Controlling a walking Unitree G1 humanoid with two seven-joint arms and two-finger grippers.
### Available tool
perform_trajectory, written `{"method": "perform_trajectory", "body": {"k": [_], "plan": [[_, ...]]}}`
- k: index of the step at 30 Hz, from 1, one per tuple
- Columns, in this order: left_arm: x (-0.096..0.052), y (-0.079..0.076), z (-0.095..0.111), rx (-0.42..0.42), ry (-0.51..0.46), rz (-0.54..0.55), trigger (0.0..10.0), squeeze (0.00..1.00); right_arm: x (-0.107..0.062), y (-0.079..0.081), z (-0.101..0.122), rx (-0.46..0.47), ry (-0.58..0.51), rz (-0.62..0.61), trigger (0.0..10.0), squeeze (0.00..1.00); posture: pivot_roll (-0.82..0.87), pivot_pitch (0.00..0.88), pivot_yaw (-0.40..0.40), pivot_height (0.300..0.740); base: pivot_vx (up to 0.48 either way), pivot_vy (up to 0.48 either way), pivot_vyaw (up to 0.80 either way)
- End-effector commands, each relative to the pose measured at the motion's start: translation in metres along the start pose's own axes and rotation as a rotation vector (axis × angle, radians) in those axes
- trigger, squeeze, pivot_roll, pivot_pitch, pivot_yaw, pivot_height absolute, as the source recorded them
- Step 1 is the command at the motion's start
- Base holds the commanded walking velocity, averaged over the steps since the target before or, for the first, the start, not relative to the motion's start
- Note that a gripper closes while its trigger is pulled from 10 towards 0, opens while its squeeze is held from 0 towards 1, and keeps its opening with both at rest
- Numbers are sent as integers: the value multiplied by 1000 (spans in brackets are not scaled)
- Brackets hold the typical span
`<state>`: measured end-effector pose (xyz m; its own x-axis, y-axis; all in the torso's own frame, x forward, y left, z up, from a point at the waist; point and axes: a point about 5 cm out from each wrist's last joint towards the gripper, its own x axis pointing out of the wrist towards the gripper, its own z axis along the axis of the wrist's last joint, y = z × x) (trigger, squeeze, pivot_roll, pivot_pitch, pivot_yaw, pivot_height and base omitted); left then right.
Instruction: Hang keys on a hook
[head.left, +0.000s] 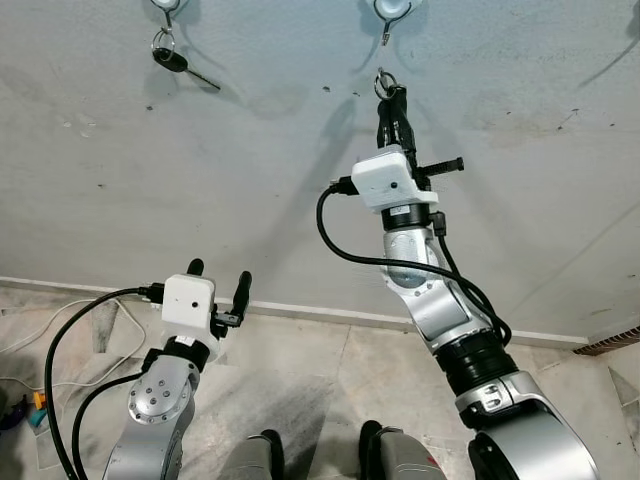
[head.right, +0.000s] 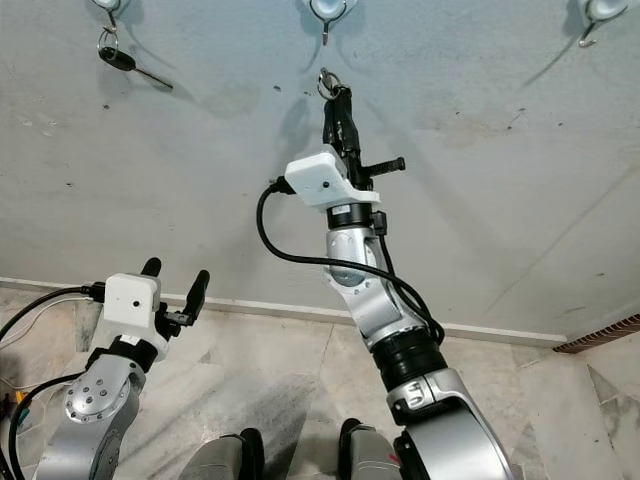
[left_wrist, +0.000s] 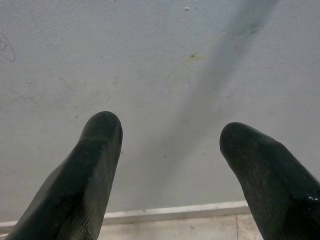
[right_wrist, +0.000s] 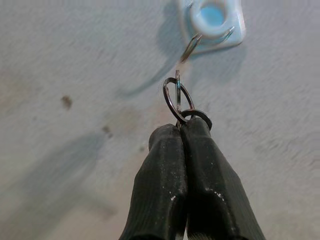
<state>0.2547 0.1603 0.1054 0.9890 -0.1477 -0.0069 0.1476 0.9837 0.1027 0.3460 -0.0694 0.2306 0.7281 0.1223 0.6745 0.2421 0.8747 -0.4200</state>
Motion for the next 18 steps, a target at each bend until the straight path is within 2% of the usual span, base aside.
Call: {"method": "perform_trajectory", "body": {"k": [1, 9, 18], "plan": [[-2, 1, -3, 4, 11, 7, 10000, 0, 6, -4, 11, 16, -45, -28, 10000, 0, 184, 246, 56, 740, 0, 0, 0], [-4, 3, -3, 4, 12, 16, 10000, 0, 6, -15, 13, 6, -53, -60, 10000, 0, 185, 247, 56, 740, 0, 0, 0], [-1, 1, -2, 2, 7, 5, 10000, 0, 22, -21, 17, -17, -57, -109, 10000, 0, 180, 246, 61, 740, 0, 0, 0]]}}
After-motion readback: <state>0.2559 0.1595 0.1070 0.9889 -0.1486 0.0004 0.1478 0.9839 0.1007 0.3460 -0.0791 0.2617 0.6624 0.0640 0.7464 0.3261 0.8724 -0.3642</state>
